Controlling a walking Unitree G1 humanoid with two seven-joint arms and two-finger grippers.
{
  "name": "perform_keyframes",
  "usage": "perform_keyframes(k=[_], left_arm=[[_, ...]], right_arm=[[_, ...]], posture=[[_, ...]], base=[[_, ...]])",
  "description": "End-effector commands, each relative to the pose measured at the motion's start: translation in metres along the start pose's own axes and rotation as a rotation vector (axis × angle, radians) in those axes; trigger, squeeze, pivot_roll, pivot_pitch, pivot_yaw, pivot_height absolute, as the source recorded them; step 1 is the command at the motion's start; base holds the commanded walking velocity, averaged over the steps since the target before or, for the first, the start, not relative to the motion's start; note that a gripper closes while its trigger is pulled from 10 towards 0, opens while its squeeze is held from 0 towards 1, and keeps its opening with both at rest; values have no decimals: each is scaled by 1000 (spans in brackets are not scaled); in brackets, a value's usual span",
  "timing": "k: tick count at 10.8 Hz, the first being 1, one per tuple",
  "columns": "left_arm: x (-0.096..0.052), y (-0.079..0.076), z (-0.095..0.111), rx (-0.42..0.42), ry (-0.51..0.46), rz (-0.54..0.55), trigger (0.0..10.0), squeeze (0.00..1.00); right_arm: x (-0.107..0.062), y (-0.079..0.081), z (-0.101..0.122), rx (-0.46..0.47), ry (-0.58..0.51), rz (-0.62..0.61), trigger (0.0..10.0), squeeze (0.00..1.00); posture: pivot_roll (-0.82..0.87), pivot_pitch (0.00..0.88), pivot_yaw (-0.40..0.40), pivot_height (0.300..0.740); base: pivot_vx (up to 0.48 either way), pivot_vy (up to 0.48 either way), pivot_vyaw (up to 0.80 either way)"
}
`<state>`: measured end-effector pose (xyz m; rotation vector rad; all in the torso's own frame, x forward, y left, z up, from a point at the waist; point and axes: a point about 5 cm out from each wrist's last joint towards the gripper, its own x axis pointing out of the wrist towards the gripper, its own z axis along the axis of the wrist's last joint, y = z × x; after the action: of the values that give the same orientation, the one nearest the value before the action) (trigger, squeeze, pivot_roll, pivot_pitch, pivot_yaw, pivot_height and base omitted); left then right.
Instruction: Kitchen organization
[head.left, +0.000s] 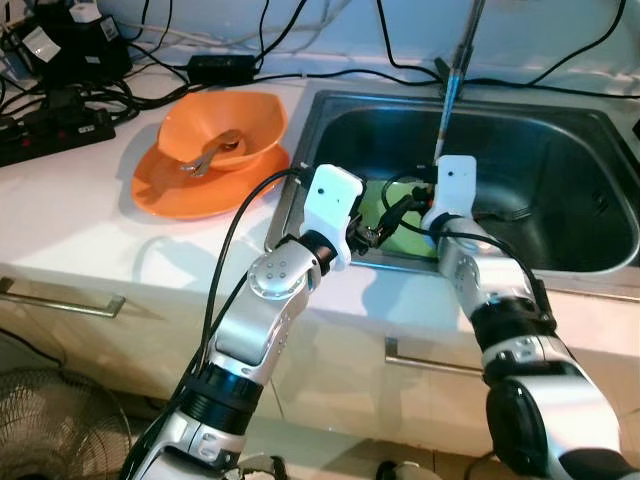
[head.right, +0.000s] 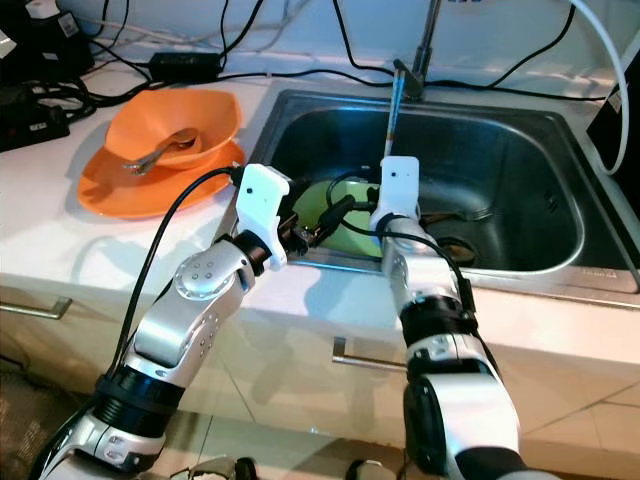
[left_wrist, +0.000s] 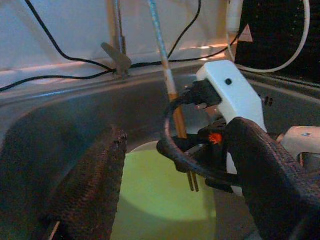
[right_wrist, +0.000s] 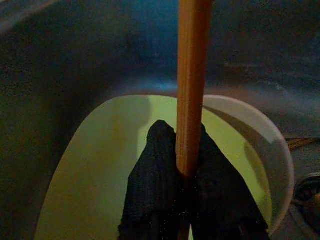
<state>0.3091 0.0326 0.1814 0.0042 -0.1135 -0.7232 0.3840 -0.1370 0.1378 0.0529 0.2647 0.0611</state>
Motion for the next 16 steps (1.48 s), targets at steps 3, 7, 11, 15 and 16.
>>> perform_keyframes(k=[3,7,11,15,16], left_arm=[[-4,-6,-13,28,86,-35,10000,0],[-13,14,2,-44,-48,129,10000,0],[-13,27,27,-94,-176,183,10000,0],[-22,18,-8,-3,113,80,10000,0],[-21,16,-10,-4,142,68,10000,0]], right_arm=[[1,5,-19,33,92,19,10000,0],[4,-9,-9,40,59,-21,10000,0],[3,-10,-14,57,64,-27,10000,0],[4,-22,-8,31,58,-50,10000,0],[5,-21,-6,24,59,-46,10000,0]], posture=[[24,78,15,740],[35,68,13,740],[32,89,9,740],[40,96,8,740],[40,96,8,740]], base=[[0,0,0],[0,0,0],[0,0,0],[0,0,0],[0,0,0]])
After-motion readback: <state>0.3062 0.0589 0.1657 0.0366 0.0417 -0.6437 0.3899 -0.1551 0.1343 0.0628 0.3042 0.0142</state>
